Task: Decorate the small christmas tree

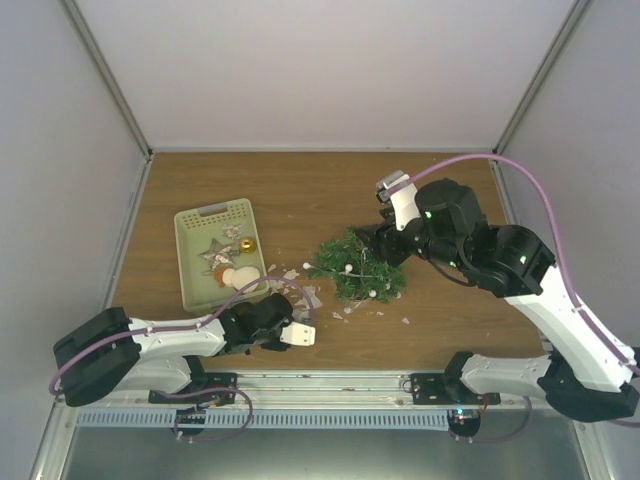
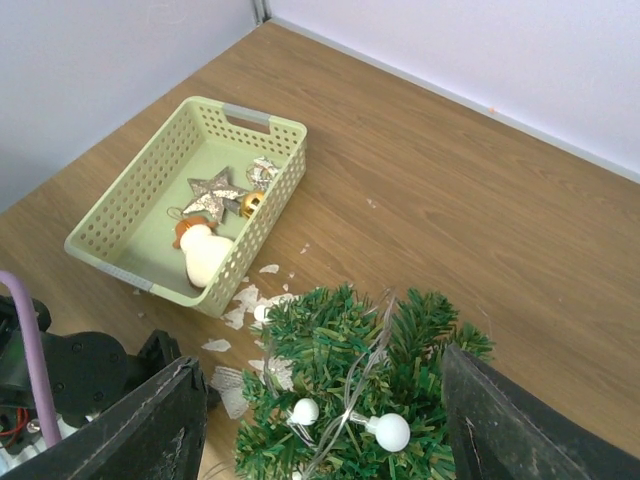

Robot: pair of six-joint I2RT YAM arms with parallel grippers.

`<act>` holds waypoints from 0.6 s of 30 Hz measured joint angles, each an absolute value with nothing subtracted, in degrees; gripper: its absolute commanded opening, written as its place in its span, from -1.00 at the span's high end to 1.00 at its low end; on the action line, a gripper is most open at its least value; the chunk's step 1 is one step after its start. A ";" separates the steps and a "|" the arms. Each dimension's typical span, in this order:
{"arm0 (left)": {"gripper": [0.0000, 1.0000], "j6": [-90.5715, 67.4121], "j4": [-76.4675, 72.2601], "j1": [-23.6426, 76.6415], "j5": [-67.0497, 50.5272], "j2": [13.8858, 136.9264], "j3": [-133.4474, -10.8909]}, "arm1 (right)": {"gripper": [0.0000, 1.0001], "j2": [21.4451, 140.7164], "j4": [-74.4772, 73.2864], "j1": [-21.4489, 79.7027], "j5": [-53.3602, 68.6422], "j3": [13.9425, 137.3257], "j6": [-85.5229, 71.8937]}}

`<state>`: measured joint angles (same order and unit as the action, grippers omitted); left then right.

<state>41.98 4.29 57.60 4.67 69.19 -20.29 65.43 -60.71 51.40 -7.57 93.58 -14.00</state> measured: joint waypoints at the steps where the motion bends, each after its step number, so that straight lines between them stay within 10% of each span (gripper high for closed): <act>1: 0.42 41.93 4.29 57.60 4.99 69.19 -20.29 | -0.31 65.43 -60.69 51.40 -7.57 93.54 -14.00; 8: 0.04 41.71 2.37 57.63 6.74 68.90 -20.47 | -0.31 65.32 -60.36 51.37 -7.55 93.51 -13.98; 18: 0.08 41.80 1.08 57.67 7.09 69.52 -20.49 | -0.32 65.32 -60.36 51.29 -7.53 93.30 -13.98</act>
<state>41.80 1.08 57.67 7.09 69.52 -20.49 65.32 -60.36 51.29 -7.53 93.30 -13.98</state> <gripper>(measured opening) 0.472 0.657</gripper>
